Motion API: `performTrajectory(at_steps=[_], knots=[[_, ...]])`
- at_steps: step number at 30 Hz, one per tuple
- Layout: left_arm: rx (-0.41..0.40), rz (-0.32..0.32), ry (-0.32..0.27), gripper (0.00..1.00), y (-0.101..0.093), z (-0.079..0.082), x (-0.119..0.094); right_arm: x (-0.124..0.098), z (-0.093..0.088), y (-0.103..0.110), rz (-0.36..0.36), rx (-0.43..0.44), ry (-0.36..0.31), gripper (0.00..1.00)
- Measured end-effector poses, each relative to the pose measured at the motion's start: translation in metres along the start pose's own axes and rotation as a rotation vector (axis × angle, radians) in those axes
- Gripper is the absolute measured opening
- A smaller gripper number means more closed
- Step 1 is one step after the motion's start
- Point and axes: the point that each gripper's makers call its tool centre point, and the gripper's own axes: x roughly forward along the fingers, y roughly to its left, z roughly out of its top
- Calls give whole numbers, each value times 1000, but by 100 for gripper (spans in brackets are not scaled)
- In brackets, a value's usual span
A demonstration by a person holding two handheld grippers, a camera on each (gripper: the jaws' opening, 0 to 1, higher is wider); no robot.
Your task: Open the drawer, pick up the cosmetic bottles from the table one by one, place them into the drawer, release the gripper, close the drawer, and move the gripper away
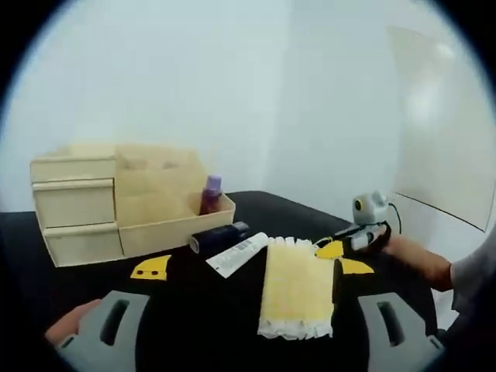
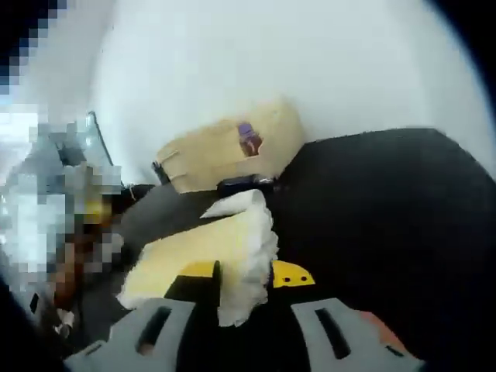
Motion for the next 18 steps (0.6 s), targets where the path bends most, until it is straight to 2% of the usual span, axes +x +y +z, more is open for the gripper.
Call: performTrajectory(at_steps=[6, 9, 12, 14, 18], knots=[[-29, 2, 8, 76, 8, -3, 1, -1, 4, -5, -26, -10, -9, 5], [-32, 4, 12, 75, 8, -4, 1, -2, 7, -3, -14, 57, -21, 3], [-30, -1, 6, 73, 4, -2, 0, -9, 10, 3, 4, 68, -43, 3], [-23, -9, 2, 73, 0, -1, -1, -15, 19, 14, 29, 53, -90, 2], [-19, -48, 2, 67, -8, 2, -6, -23, 35, 40, 72, -83, -168, 2]])
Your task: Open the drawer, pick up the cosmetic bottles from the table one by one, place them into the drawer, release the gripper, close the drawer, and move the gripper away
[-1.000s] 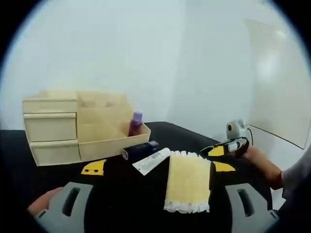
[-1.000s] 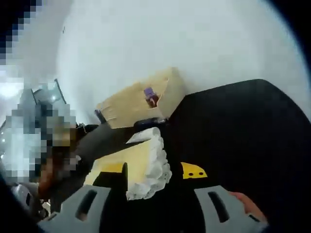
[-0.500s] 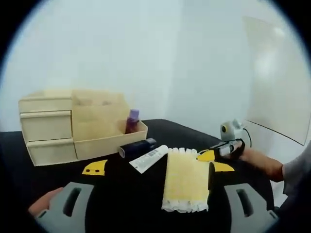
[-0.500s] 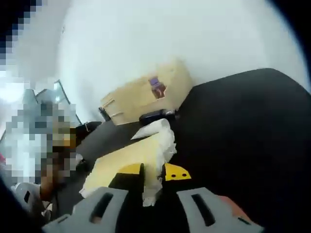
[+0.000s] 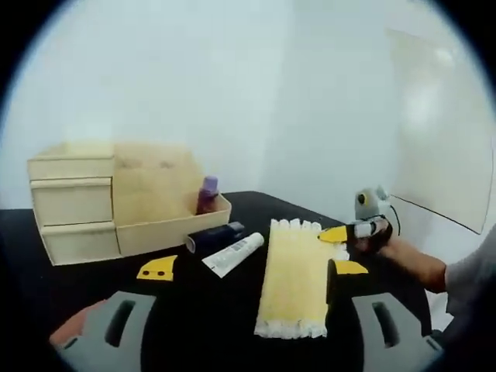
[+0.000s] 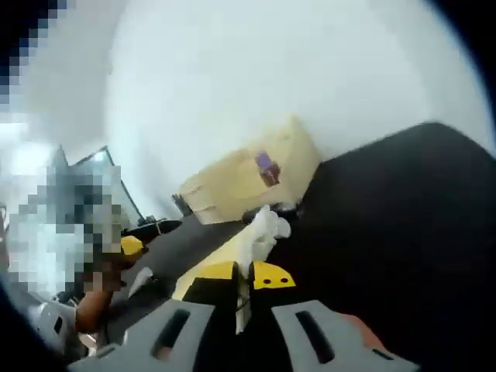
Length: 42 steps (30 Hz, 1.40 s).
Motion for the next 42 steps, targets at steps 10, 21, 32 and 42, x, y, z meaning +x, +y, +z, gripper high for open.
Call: performTrajectory(at_steps=[10, 21, 32, 42], knots=[[-147, -54, -36, 68, -10, 31, -38, 2, 29, 62, 5, -344, -63, 2], [-319, -201, -114, 74, -25, 64, -68, -7, 30, 126, -15, -641, -103, 2], [-528, -206, 106, 72, -20, 16, -76, -14, 11, 179, 19, -859, -140, 2], [-692, -303, 283, 68, -53, -9, -88, -26, -11, 212, 54, -1069, -177, 2]])
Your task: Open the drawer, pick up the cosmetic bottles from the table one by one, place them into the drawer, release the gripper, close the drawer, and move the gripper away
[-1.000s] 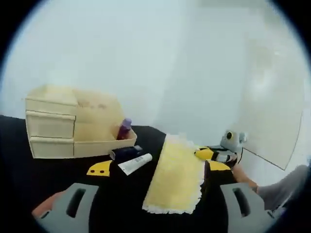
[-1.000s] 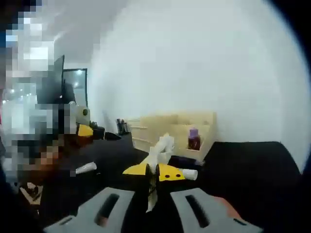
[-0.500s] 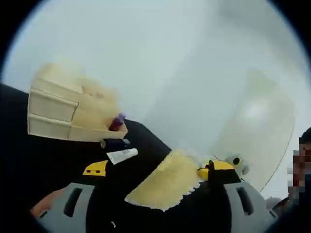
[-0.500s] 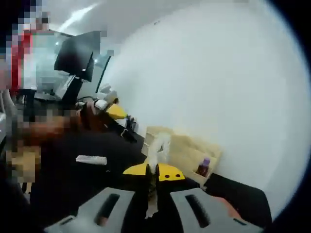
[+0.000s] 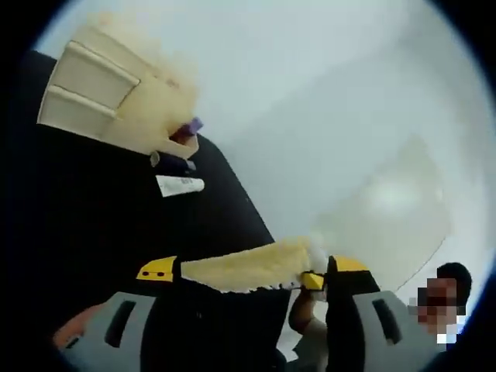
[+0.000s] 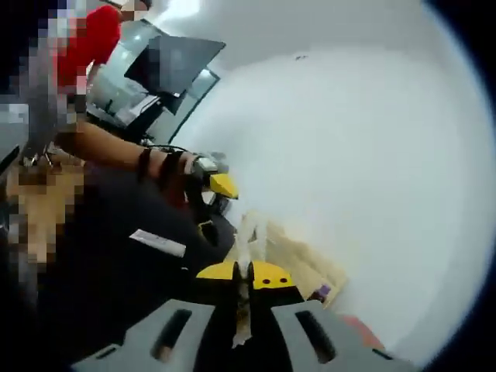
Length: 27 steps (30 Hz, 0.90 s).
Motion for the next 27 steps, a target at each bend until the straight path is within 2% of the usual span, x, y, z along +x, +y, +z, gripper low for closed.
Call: performTrajectory(at_steps=[3, 6, 9, 12, 17, 20, 23, 27], knots=[[-40, -22, 32, 66, -7, -11, 4, -5, 4, 11, 10, -52, -10, 2], [-115, -62, 114, 64, -14, -25, 7, -8, 7, 20, 17, -92, -14, 2], [-194, -58, 198, 64, -13, -49, 12, -12, 8, 26, 21, -126, -12, 1], [-296, -100, 217, 60, -20, -60, 11, -17, 8, 32, 28, -146, -15, 1], [-335, -120, 213, 56, -23, -75, 19, -24, 11, 53, 75, -219, -36, 1], [-362, -120, 236, 54, -20, -85, 21, -27, 12, 69, 108, -307, -35, 1], [-400, -118, 249, 48, -15, -95, 21, -32, 10, 82, 145, -352, -39, 1], [-450, -131, 304, 30, -14, -118, 22, -40, 6, 89, 197, -354, -49, 1]])
